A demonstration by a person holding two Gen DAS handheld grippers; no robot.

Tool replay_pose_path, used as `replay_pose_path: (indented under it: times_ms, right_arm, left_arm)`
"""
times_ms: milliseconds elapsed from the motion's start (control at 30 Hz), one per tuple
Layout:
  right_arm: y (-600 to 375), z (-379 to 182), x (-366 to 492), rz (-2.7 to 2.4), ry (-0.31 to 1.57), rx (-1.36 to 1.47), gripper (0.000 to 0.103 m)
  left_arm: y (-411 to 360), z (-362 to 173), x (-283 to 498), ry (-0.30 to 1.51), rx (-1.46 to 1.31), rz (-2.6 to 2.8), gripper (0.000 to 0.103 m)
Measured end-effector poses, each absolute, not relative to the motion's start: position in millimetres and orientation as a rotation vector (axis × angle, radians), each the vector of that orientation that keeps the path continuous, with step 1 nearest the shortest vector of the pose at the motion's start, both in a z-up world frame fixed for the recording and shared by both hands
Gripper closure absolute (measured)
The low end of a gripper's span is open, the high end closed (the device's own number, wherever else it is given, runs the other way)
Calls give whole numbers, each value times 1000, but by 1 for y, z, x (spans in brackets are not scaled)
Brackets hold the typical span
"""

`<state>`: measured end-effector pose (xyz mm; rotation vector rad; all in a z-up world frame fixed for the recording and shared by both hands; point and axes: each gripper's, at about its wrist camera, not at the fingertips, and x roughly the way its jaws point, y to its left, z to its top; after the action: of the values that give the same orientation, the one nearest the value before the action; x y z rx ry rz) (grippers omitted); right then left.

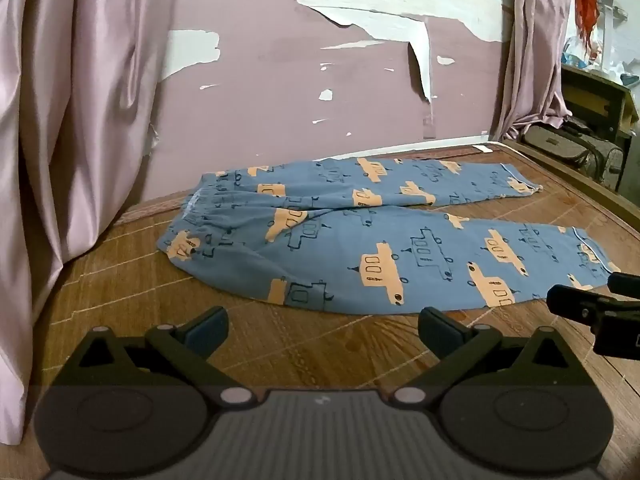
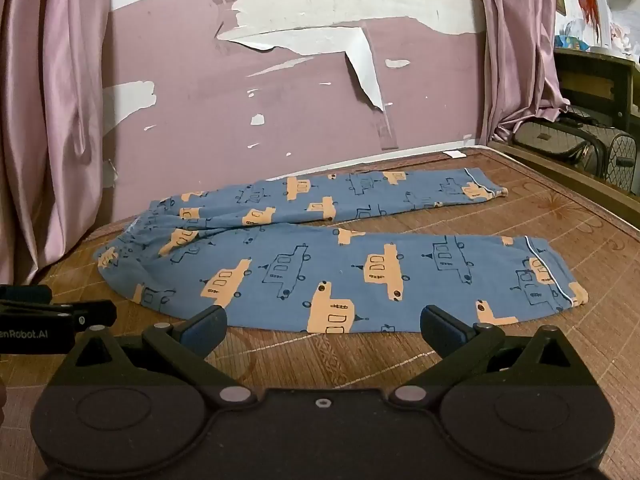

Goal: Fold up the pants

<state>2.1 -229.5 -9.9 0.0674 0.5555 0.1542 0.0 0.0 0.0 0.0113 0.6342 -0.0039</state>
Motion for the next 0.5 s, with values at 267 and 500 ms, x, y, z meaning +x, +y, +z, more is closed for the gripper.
replay_pose_path:
  times_ms: [267,500]
  right_arm:
    - [-230,-10,2,154,557,67,0]
    - [-230,-10,2,154,559,69,0]
  left_arm:
    - [-1,0,0,633,9,-2,0]
    - [-2,1,-2,636,6,-9,0]
